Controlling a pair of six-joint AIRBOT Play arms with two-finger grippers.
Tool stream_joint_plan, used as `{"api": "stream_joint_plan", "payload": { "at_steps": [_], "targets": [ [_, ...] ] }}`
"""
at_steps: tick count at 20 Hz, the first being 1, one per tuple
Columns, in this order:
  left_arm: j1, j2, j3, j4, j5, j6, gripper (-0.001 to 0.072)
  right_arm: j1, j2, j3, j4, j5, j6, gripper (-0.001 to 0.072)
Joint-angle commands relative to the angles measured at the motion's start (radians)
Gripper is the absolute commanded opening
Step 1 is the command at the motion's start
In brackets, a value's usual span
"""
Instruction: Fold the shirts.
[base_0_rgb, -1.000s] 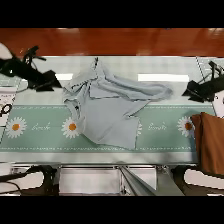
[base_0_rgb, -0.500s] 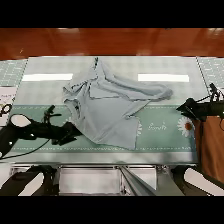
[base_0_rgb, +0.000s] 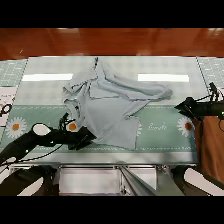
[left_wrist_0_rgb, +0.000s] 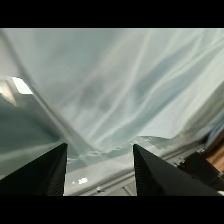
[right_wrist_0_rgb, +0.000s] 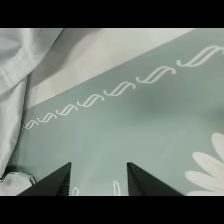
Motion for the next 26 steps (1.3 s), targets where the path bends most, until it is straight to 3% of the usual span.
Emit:
{"api": "stream_joint_plan", "payload": {
  "at_steps": [1,4,5,6,9,14,20,26],
  "targets": [
    [-0.103,-0.067,-0.001,-0.119,0.147,0.037,0.051,0.0,0.001,0.0,0.006,0.003,-0.005,0.0407],
    [-0.174,-0.077,0.018,-0.151,0.29,0.042,0.05,0.0,0.001,0.0,0.006,0.006,-0.005,0.0407],
    [-0.185,-0.077,0.031,-0.151,0.308,0.043,0.0314,0.0,0.001,0.0,0.006,0.006,-0.005,0.0407],
    [-0.185,-0.077,0.045,-0.15,0.312,0.061,0.0012,0.0,0.001,0.0,0.006,0.005,-0.005,0.0407],
    [-0.173,-0.077,0.104,-0.15,0.309,0.142,0.0017,0.013,0.001,0.0,0.0,0.003,-0.067,0.0407],
    [-0.156,-0.077,0.135,-0.15,0.301,0.157,0.0018,0.024,-0.032,0.064,-0.003,-0.023,-0.056,0.0407],
    [-0.157,-0.077,0.135,-0.15,0.291,0.157,0.0018,0.024,-0.248,0.242,0.005,0.097,-0.052,0.0407],
    [-0.158,-0.077,0.135,-0.15,0.284,0.156,0.0018,0.024,-0.454,0.468,0.028,0.07,-0.016,0.0407]
  ]
}}
